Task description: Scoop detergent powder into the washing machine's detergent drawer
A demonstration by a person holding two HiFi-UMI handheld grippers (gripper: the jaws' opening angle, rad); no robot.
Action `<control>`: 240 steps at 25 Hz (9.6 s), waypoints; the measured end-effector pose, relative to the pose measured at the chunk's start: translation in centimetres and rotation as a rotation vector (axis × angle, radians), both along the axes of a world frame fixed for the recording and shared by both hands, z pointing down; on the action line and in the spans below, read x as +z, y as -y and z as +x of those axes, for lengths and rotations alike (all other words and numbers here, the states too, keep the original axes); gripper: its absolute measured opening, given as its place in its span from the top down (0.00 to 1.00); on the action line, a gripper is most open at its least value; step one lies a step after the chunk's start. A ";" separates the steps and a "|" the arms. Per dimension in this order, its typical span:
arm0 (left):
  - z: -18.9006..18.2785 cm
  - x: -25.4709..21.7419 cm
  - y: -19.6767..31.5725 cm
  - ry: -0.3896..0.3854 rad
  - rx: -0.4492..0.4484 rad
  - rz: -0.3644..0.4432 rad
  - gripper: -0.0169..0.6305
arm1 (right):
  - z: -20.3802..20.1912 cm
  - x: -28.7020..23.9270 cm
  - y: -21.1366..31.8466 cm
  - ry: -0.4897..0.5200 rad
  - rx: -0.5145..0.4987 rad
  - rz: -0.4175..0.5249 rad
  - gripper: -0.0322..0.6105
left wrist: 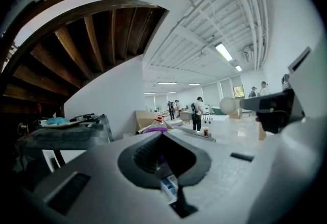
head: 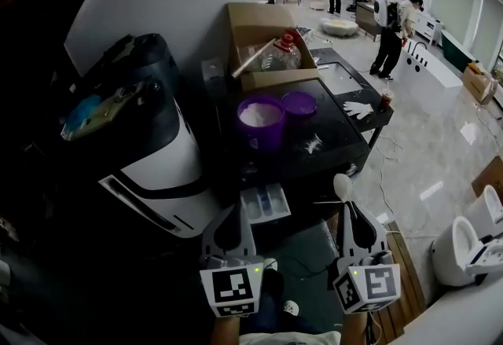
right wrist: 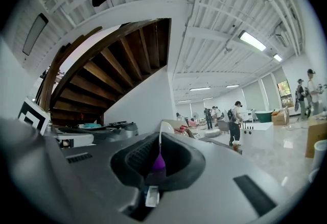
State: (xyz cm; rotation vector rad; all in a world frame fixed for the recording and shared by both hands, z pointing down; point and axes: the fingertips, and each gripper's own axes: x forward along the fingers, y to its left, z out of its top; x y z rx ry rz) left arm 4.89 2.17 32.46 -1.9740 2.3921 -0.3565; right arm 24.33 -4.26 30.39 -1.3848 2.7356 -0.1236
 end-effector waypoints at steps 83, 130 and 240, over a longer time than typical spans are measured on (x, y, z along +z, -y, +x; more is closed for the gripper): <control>-23.3 4.8 24.8 -0.057 -0.173 -0.110 0.97 | -28.7 11.7 28.6 -0.667 -0.630 -0.352 0.92; -25.2 6.9 22.6 -0.086 -0.225 -0.150 0.97 | -30.8 14.7 26.3 -0.903 -0.830 -0.448 0.92; -16.0 7.6 13.0 -0.094 -0.322 -0.150 0.97 | -22.2 12.4 16.9 0.527 -0.781 -1.122 0.92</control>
